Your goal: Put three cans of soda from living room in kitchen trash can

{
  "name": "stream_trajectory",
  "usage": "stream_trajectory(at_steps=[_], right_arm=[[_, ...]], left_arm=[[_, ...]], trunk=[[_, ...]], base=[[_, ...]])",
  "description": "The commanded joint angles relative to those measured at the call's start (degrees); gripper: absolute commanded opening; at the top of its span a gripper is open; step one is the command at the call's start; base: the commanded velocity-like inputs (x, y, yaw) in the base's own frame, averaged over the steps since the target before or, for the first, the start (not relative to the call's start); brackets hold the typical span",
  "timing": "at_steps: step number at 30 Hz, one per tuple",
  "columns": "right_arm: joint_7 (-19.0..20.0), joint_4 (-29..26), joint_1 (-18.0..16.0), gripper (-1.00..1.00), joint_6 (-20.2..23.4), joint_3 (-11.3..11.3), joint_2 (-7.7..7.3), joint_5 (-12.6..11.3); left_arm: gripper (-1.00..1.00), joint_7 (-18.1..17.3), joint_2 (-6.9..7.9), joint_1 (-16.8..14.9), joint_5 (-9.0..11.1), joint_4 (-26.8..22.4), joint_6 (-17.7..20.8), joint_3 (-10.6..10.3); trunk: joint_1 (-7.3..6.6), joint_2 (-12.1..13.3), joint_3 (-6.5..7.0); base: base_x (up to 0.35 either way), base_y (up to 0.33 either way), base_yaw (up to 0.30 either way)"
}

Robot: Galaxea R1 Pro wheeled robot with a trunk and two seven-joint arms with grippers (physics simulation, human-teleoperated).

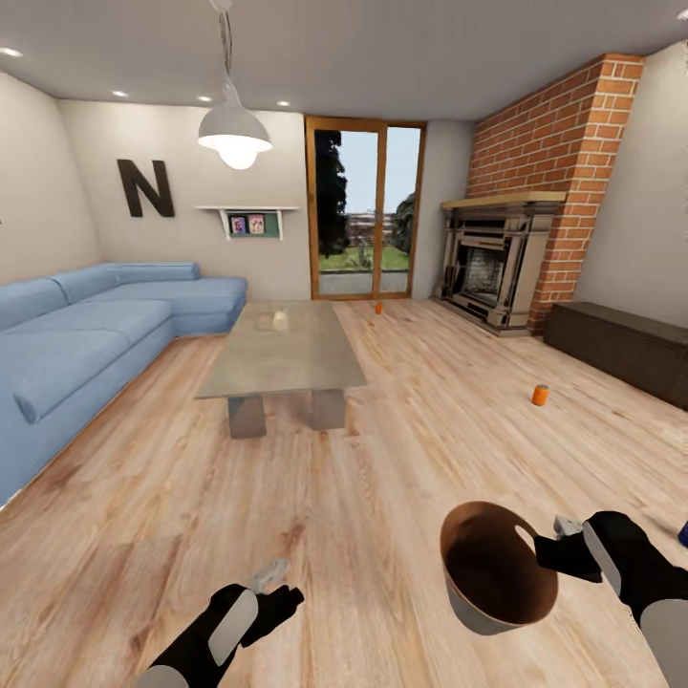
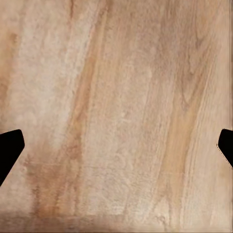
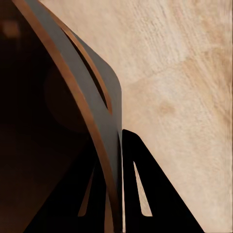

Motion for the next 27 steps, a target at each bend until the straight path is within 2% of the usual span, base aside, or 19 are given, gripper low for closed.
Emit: stream_trajectory(at_steps=[1, 7, 20, 27], right_arm=[[0.2, 0.0, 0.0, -1.0, 0.3, -0.1, 0.0, -1.2], [0.2, 0.0, 0.2, -1.0, 1.9, -0.2, -0.03, -1.3], [0.2, -0.1, 0.1, -1.0, 2.5, -0.5, -0.12, -1.3], [0.2, 0.0, 0.0, -1.0, 2.6, -0.5, -1.88, -1.4]], left_arm=[[1.0, 0.0, 0.0, 0.0, 0.0, 0.0, 0.0, 0.0], [1.0, 0.0, -0.13, 0.0, 0.0, 0.0, 0.0, 0.0], [1.0, 0.1, -0.18, 0.0, -0.1, 0.0, 0.0, -0.1], [1.0, 0.0, -0.18, 0.0, 0.0, 0.0, 0.0, 0.0]], trunk=[[-0.01, 0.0, 0.01], [-0.01, 0.0, -0.01], [-0.01, 0.0, -0.41], [-0.01, 0.0, -0.62]], base=[[0.0, -0.324, -0.009], [0.0, -0.324, -0.027], [0.0, -0.326, -0.251], [0.0, -0.327, -0.273]])
